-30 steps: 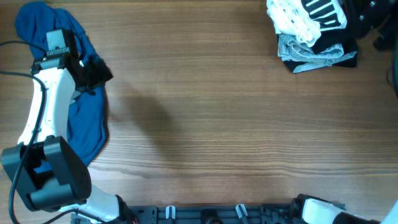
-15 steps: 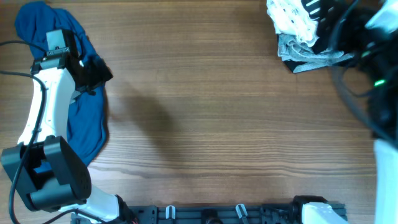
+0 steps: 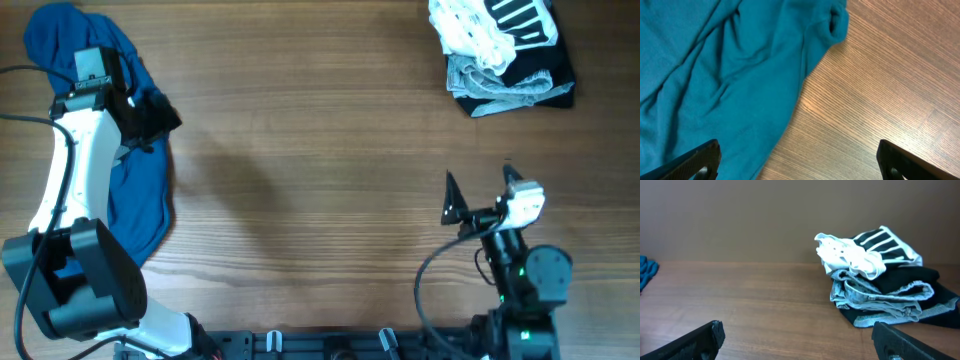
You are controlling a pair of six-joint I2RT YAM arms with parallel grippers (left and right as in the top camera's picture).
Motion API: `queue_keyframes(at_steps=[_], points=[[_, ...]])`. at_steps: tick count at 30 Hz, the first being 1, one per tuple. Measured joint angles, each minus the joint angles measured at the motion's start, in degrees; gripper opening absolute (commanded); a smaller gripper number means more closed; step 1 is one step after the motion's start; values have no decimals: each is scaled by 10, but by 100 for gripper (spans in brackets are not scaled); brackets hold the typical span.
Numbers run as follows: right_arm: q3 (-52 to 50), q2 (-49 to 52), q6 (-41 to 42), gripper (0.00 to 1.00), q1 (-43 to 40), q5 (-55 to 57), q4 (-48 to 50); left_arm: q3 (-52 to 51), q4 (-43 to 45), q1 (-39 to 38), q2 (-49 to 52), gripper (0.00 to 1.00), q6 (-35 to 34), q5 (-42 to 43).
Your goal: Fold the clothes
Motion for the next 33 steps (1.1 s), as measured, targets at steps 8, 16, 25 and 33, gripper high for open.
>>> queue_keyframes(at_steps=[8,16,25,33], points=[[-47,-126,23,100,0,0,-87,0,0,0,0,100,0,0],[-71,-136,27,100,0,0,-31,0,0,0,0,100,0,0],[-73,-136,27,100,0,0,-31,0,0,0,0,100,0,0],[-73,-136,27,100,0,0,-31,0,0,0,0,100,0,0]])
